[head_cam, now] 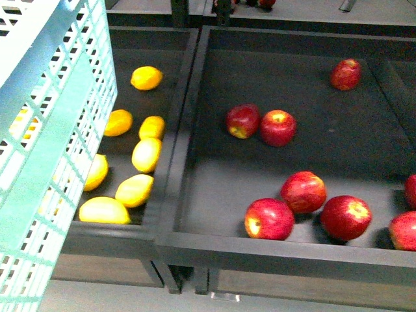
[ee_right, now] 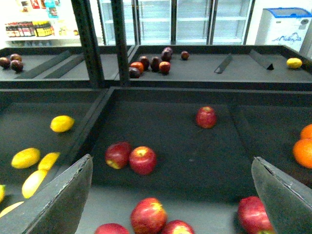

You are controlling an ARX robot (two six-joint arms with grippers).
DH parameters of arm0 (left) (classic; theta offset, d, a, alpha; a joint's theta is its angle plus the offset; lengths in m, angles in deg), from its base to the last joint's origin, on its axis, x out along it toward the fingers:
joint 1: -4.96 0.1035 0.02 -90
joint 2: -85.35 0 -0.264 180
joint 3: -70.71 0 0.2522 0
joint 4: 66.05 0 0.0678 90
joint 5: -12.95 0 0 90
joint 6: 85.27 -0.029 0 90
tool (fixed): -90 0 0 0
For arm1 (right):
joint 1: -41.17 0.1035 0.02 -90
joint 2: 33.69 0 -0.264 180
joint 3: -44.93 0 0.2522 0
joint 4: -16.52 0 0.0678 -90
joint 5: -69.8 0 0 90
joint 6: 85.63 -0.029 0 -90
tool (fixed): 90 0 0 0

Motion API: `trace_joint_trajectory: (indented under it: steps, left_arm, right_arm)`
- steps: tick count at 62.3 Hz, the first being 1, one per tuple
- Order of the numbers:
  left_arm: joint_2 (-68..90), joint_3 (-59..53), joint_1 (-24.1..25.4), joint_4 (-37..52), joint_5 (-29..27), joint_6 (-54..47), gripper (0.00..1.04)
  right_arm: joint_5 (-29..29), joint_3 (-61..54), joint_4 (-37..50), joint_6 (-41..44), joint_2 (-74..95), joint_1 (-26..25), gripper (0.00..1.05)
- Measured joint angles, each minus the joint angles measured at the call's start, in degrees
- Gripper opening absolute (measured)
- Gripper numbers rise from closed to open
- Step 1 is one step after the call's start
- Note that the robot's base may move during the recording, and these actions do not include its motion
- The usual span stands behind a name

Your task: Pick lemon and mango into basket

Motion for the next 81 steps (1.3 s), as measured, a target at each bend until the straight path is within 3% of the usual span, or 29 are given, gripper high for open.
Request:
trace_joint_trajectory:
  steps: [81]
  left_arm:
    - [0.04, 0.04, 0.15, 0.02, -0.33, -0.20, 0.05]
  right_arm:
    - [0.33, 0.00, 0.00, 0.02, 0.00, -0.02, 0.96]
